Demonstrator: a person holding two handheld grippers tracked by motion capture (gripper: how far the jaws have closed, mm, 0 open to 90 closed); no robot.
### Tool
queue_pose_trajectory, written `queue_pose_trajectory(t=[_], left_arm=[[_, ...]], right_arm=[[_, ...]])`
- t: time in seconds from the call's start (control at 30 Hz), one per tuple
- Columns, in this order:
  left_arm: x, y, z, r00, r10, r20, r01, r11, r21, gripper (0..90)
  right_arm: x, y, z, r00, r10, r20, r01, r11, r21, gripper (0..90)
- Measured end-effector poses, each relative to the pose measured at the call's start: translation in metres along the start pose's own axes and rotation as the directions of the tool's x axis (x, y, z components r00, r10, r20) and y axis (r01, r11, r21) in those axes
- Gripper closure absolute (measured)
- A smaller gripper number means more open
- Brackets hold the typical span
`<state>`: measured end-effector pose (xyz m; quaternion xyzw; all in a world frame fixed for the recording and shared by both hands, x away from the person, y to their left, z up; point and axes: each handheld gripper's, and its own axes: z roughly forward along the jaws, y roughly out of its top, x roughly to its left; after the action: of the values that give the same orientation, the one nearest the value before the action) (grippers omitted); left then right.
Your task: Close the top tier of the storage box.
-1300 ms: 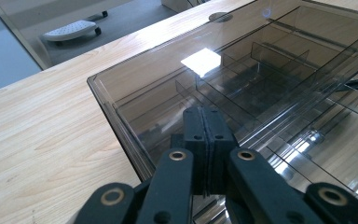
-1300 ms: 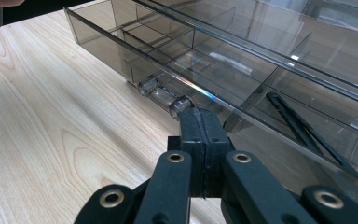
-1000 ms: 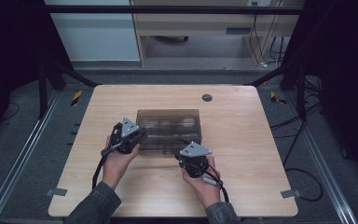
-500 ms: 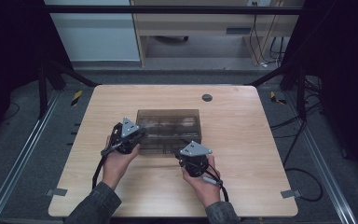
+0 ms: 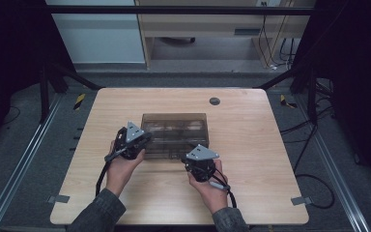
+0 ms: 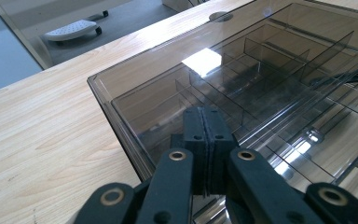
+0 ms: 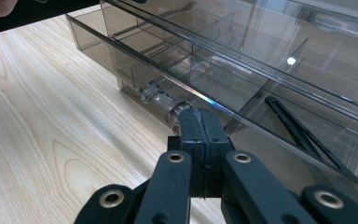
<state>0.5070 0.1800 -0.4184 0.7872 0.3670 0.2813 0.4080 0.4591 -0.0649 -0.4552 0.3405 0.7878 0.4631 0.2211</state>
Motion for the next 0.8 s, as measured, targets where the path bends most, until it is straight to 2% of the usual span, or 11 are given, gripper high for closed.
queue_pose_trajectory(t=[0.8], left_arm=[[-0.0001, -0.0003, -0.0007, 1.0000, 0.001, 0.000, -0.001, 1.0000, -0.001, 88.7]], right_arm=[[-0.0056, 0.0067, 0.0098, 0.9998, -0.002, 0.019, 0.002, 1.000, 0.003, 90.0]])
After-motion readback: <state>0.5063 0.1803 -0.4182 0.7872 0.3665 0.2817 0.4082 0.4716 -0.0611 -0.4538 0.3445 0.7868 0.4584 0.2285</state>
